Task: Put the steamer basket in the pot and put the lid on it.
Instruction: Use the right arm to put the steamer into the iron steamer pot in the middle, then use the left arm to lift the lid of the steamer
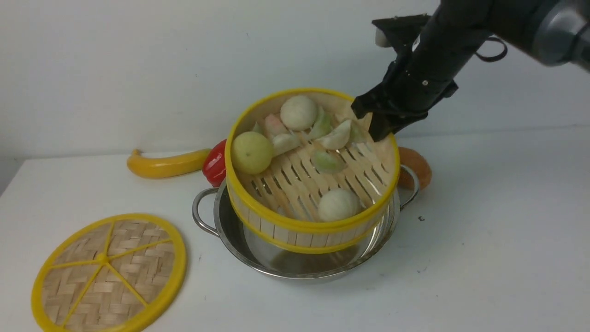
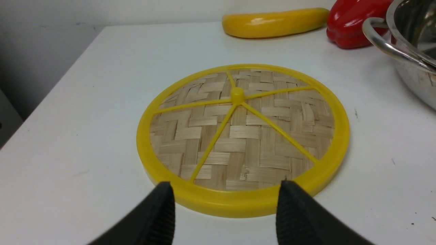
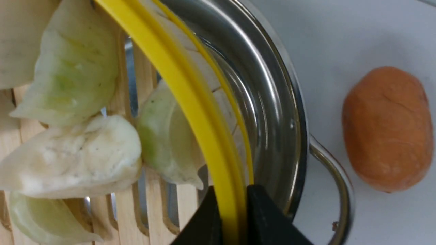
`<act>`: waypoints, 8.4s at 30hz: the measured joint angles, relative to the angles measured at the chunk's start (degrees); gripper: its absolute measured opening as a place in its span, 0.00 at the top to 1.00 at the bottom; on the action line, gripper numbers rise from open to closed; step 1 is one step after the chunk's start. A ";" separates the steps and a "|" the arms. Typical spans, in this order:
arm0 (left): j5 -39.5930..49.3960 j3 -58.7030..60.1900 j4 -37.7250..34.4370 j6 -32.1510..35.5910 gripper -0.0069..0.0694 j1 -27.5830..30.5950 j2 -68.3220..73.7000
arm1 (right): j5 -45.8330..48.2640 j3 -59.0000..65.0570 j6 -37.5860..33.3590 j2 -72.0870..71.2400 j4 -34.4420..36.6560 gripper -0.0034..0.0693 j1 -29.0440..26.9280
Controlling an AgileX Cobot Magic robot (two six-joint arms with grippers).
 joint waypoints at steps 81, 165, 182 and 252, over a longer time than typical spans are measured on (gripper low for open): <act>0.00 0.00 0.00 0.00 0.41 0.00 0.00 | -1.49 -12.57 -0.38 4.88 -10.40 0.50 0.10; 0.00 0.00 0.00 0.00 0.41 0.00 0.00 | -45.68 118.53 -12.02 -122.48 -1.67 0.96 -15.03; 0.00 0.00 0.00 0.00 0.41 0.00 0.00 | -48.29 119.51 -12.02 -122.48 -1.67 0.95 -15.03; 0.00 0.00 0.00 0.00 0.41 0.00 0.00 | -48.34 119.51 -12.07 -122.48 -1.77 0.91 -15.03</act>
